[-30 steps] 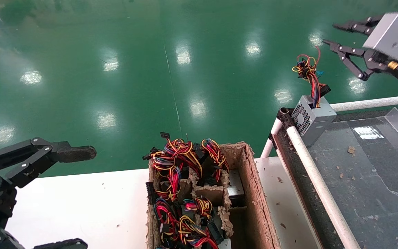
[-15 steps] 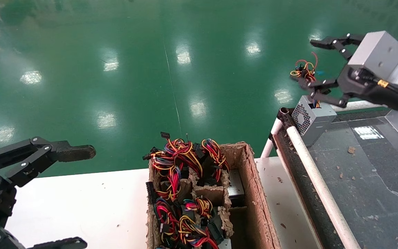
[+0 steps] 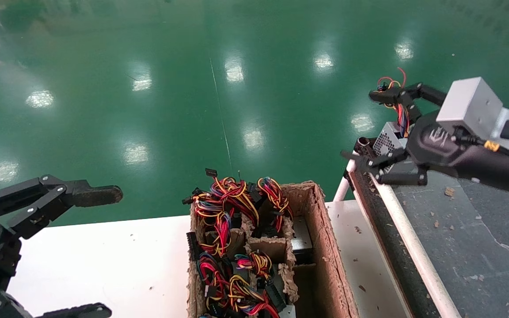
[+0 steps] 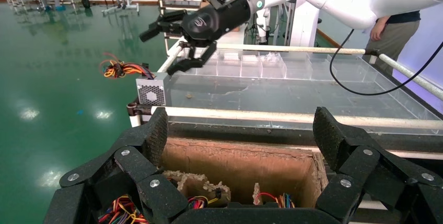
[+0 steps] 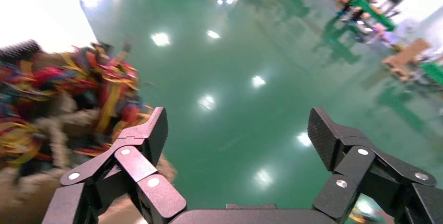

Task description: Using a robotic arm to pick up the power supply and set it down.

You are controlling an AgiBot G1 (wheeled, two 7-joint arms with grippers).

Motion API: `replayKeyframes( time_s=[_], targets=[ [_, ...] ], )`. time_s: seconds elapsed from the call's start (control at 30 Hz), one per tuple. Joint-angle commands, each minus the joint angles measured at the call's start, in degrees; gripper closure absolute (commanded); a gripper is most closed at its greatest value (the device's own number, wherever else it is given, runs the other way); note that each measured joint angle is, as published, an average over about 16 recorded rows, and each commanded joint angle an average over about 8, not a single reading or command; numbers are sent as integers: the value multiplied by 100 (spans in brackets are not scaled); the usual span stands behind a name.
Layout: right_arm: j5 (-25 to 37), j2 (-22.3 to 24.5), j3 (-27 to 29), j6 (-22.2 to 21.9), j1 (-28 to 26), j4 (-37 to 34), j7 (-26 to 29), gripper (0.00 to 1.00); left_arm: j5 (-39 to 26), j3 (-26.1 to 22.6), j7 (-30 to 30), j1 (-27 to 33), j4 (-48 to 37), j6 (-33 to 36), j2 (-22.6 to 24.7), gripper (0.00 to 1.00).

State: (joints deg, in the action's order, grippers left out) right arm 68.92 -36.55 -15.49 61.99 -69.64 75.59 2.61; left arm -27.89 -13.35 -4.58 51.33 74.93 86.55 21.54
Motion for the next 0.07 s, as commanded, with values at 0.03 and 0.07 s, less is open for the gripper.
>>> replayKeyframes(
  time_s=[0.03, 0.07],
  targets=[
    [-259, 15, -5, 227, 77, -19, 78, 0, 2, -4, 2, 2, 0, -1, -1, 0],
    [-295, 17, -6, 258, 88, -22, 89, 0, 2, -5, 2, 2, 0, -1, -1, 0]
  ],
)
